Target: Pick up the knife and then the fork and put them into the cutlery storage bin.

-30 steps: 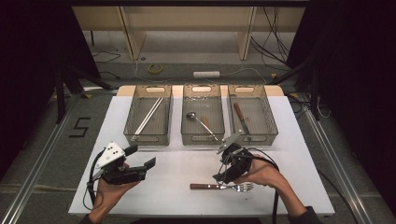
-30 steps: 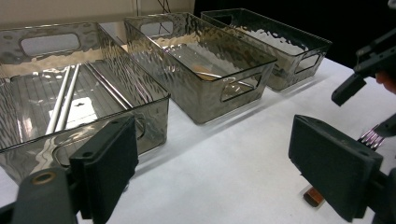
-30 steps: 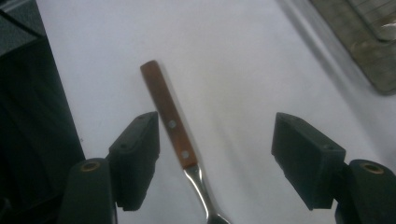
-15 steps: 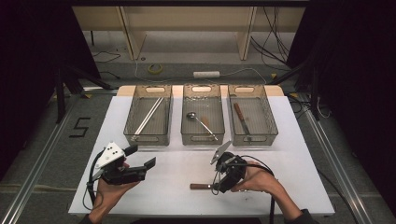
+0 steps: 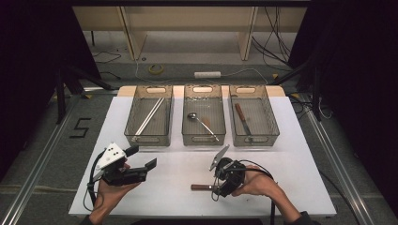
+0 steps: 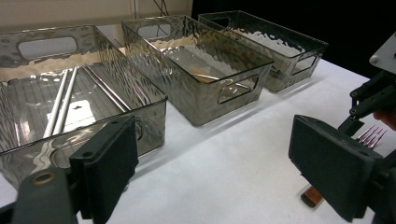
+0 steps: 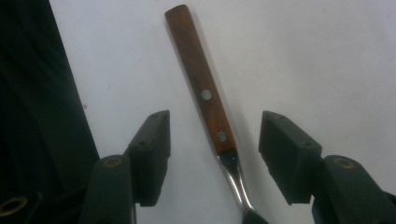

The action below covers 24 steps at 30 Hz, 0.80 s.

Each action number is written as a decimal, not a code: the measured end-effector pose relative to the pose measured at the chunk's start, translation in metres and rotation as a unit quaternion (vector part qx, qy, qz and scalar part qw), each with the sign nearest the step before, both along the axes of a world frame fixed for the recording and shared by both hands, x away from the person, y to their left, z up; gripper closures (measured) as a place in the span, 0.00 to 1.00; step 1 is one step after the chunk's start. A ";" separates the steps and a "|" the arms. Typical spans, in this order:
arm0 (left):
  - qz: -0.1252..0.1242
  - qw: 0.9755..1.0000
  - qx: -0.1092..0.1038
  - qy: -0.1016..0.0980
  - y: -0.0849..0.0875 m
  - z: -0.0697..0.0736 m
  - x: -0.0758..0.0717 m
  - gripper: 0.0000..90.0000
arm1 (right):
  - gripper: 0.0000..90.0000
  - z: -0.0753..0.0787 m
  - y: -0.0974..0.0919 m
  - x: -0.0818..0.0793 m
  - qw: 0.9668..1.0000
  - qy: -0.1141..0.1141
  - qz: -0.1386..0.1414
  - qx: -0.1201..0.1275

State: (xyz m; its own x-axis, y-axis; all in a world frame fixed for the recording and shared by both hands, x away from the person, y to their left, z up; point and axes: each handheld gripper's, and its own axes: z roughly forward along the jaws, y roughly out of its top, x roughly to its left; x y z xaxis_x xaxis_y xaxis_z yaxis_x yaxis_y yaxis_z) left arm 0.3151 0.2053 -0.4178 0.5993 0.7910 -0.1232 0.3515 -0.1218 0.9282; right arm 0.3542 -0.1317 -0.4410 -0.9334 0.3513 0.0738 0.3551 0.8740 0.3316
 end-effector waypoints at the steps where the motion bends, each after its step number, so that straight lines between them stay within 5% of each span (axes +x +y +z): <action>1: 0.000 1.000 0.001 0.000 0.000 0.000 0.000 0.17 | 0.51 -0.001 0.001 -0.001 1.000 0.001 -0.001 0.000; 24: -0.002 1.000 0.001 -0.001 -0.001 0.000 0.000 0.17 | 0.69 -0.017 0.005 0.000 0.999 -0.001 0.004 -0.044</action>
